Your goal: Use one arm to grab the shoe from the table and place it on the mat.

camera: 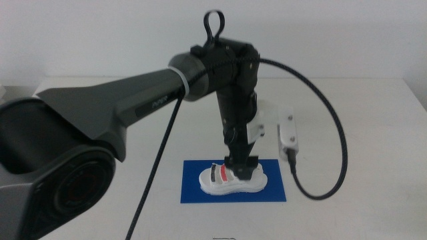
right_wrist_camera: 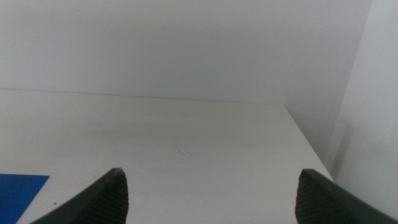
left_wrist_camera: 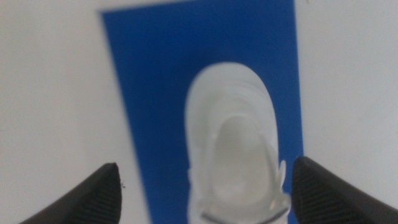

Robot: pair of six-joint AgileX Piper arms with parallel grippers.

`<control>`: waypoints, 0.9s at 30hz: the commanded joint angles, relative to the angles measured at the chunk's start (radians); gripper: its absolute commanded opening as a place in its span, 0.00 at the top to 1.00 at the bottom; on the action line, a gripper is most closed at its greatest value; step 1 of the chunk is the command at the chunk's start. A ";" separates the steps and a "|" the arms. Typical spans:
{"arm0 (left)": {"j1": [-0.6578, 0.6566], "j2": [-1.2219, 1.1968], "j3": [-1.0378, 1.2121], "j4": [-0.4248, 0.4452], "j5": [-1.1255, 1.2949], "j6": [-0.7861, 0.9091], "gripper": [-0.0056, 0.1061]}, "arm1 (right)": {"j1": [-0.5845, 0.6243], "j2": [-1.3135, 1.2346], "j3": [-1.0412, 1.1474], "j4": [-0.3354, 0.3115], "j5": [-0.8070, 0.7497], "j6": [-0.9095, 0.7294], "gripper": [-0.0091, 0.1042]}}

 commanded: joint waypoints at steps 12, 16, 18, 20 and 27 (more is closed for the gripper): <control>0.026 -0.347 -0.062 -0.022 0.104 -0.124 0.11 | 0.002 -0.019 -0.019 -0.009 -0.076 -0.005 0.09; 0.030 -0.435 -0.062 0.053 0.104 -0.107 0.11 | 0.002 -0.019 -0.019 -0.009 -0.076 -0.005 0.09; 0.041 -0.478 -0.062 0.085 0.104 -0.184 0.11 | 0.002 -0.019 -0.019 -0.009 -0.076 -0.005 0.09; 0.073 -0.530 -0.053 0.122 0.104 -0.328 0.11 | 0.002 -0.019 -0.019 -0.009 -0.076 -0.005 0.09; 0.207 -0.804 0.200 0.242 0.015 -0.729 0.11 | 0.002 -0.019 -0.019 -0.009 -0.076 -0.005 0.09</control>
